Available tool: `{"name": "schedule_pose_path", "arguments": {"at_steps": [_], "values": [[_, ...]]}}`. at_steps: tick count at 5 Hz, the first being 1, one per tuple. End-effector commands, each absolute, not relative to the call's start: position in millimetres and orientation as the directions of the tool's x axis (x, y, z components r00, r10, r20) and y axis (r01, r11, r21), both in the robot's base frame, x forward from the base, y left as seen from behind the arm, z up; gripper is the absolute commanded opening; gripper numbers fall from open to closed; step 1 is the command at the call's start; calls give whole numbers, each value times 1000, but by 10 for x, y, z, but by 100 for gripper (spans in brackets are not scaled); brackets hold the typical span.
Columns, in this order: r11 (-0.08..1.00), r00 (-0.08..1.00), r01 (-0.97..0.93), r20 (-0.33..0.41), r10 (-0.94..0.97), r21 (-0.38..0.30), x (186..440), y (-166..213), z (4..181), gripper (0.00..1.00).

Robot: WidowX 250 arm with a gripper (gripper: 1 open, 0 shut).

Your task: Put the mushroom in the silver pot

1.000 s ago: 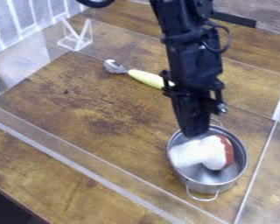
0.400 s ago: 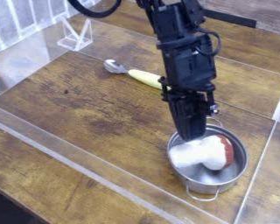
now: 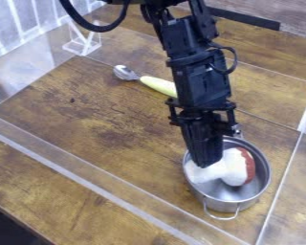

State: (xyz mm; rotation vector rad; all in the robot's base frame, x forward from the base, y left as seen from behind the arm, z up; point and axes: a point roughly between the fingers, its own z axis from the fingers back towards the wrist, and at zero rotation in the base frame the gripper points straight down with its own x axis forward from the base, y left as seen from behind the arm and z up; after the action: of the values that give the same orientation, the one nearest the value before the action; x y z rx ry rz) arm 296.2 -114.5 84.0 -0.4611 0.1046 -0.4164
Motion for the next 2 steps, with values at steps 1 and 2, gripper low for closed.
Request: {"name": "schedule_pose_path", "arguments": {"at_steps": [1, 2], "values": [[794, 889, 431, 50, -455, -428, 3018, -1047, 1117, 100], [799, 889, 429, 38, -457, -421, 3040, -950, 1179, 100]]}}
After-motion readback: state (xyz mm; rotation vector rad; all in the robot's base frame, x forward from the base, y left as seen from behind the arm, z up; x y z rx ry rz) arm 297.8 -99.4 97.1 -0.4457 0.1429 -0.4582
